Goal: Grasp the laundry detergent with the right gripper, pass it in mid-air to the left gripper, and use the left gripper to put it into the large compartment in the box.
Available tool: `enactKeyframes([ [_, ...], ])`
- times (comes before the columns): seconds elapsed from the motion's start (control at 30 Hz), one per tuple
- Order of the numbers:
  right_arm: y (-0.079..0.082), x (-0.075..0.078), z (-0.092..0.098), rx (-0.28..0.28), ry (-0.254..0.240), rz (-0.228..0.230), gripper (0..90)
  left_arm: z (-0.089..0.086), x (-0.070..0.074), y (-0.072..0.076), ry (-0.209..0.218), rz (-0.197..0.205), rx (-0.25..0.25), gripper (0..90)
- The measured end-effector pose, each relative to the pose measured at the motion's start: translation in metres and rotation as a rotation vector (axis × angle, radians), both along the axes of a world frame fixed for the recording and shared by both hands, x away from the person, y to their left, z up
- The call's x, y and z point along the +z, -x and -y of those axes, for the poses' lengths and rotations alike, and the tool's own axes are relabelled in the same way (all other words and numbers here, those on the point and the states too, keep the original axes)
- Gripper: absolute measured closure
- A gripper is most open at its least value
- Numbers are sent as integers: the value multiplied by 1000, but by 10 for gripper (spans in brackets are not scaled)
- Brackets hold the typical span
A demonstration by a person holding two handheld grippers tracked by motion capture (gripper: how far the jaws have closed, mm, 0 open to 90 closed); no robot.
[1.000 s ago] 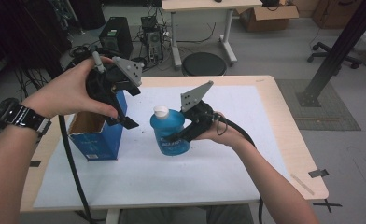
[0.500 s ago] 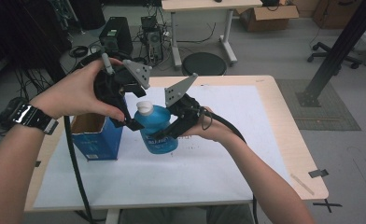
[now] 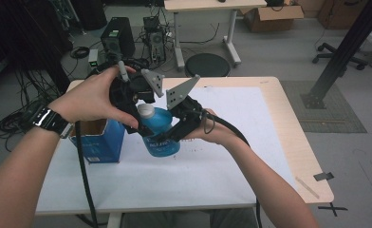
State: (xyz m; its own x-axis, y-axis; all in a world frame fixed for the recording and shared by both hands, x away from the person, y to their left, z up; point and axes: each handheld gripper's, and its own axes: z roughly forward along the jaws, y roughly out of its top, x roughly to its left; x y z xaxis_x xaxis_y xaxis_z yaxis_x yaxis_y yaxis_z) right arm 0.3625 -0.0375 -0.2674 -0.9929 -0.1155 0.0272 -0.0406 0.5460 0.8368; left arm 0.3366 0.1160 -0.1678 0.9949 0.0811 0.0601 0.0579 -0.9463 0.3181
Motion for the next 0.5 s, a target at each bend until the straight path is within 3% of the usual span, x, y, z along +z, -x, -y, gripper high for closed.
enactKeyframes([
  [0.23, 0, -1, 0, -8, 1, 3, 422, 8, -6, -1, 3, -1, -2, 56],
  [0.5, 1, -2, 2, -6, -3, 7, 422, 11, -9, -3, -27, -1, 2, 136],
])
